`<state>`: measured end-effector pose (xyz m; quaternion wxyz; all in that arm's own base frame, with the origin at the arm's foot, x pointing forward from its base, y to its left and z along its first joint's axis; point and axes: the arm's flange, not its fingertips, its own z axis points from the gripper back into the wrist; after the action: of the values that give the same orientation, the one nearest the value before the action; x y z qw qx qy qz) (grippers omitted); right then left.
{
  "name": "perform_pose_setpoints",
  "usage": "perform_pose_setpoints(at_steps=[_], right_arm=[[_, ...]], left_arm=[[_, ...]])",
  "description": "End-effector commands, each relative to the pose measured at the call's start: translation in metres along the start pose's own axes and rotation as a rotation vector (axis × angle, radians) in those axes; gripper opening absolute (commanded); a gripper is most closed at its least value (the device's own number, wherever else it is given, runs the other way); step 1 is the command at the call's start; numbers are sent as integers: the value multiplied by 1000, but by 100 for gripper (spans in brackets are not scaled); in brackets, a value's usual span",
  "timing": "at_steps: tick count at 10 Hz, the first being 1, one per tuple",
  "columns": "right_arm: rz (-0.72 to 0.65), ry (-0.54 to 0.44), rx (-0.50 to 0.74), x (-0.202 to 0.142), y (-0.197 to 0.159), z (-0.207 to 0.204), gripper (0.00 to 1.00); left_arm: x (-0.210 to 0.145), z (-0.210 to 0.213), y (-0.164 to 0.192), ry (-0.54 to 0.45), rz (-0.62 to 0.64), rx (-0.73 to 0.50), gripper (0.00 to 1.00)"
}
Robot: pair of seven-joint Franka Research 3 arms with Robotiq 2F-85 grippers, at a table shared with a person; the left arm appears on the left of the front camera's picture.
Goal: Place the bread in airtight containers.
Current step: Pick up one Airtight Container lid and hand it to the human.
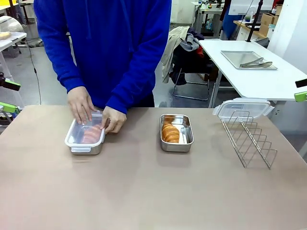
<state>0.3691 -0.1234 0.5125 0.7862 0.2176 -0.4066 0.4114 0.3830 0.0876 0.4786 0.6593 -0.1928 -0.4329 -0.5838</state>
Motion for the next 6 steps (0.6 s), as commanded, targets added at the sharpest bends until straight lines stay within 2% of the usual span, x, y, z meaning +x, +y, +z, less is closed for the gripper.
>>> perform_pose_setpoints(at_steps=[1,6], right_arm=[[1,-22,3,2,-2,0,100],[0,0,0,0,0,0,100]], left_arm=[[0,-3,-2,-28,-15,13,100],[0,-3,-2,-28,-15,13,100]])
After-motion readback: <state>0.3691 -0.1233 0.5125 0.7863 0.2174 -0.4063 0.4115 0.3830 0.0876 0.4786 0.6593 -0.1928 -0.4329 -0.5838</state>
